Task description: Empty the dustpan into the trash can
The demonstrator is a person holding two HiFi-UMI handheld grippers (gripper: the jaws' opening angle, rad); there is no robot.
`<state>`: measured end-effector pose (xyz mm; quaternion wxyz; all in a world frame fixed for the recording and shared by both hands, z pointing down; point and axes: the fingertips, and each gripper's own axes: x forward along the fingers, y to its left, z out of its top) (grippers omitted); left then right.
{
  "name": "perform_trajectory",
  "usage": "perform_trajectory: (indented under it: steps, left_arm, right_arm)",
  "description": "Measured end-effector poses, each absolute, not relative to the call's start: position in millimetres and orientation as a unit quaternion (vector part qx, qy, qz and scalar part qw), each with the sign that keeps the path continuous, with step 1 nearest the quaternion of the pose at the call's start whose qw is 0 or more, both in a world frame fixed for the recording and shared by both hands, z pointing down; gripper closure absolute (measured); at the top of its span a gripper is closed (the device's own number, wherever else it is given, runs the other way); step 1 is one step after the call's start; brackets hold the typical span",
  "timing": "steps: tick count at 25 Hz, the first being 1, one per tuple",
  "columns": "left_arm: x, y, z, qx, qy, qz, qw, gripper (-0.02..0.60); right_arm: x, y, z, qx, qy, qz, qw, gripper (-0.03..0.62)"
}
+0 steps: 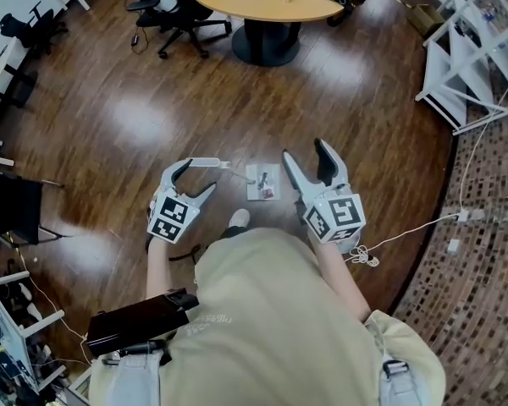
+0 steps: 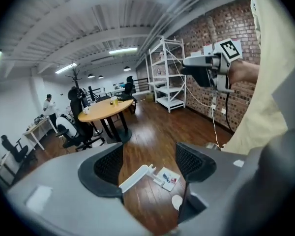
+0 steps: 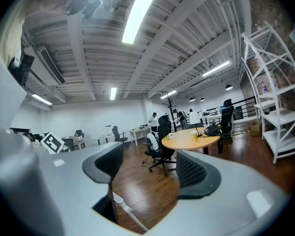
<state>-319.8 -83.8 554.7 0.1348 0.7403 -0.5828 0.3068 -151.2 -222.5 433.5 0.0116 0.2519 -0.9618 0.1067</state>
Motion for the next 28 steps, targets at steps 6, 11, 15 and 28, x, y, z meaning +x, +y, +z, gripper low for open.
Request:
perform_trajectory:
  steps: [6, 11, 15, 28]
  left_arm:
    - [-335, -78, 616, 0.743, -0.497, 0.423, 0.148, 0.288]
    - [-353, -92, 665, 0.741, -0.440, 0.483, 0.153, 0.321]
    - [-356, -106, 697, 0.748, -0.400, 0.509, 0.148, 0.368]
    - [-362, -121, 771, 0.746, -0.288, 0.583, 0.143, 0.396]
  right_arm:
    - [-146, -222, 445, 0.281, -0.952, 0.117, 0.031, 0.270]
    - [-143, -232, 453, 0.304, -0.943, 0.125, 0.043, 0.273]
    - [-130, -230, 465, 0.329, -0.931, 0.146, 0.054, 0.279]
    - [-110, -227, 478, 0.371, -0.911, 0.163, 0.069, 0.279]
